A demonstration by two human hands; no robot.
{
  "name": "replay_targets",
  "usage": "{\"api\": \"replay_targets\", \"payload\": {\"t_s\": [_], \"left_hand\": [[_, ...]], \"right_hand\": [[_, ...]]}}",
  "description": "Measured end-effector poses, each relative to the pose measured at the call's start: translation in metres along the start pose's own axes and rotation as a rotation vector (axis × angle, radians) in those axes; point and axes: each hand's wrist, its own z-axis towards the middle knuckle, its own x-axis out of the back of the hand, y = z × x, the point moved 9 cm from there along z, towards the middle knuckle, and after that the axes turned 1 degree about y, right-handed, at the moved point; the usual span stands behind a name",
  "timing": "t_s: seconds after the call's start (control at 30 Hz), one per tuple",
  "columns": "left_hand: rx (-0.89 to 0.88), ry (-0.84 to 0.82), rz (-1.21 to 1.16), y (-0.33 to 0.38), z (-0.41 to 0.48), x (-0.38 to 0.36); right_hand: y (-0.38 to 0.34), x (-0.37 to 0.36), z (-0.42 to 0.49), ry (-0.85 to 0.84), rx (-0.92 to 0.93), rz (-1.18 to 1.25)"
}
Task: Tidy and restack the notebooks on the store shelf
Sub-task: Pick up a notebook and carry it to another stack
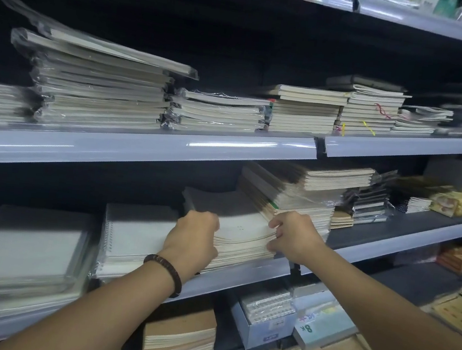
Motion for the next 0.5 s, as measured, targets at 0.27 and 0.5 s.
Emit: {"api": "replay_targets", "payload": {"t_s": [0.27, 0.5], "left_hand": [[0.037, 0.021, -0.102, -0.0059, -0.0048, 0.0045], [0.064, 0.005, -0.122, -0.0066, -0.0039, 0.0031]], "right_hand": [[0.0077, 0.0004, -0.0049, 0.043, -0.007, 0.004], [0.0033, -0.0027, 0.0014, 0.021, -0.004, -0.042]]}}
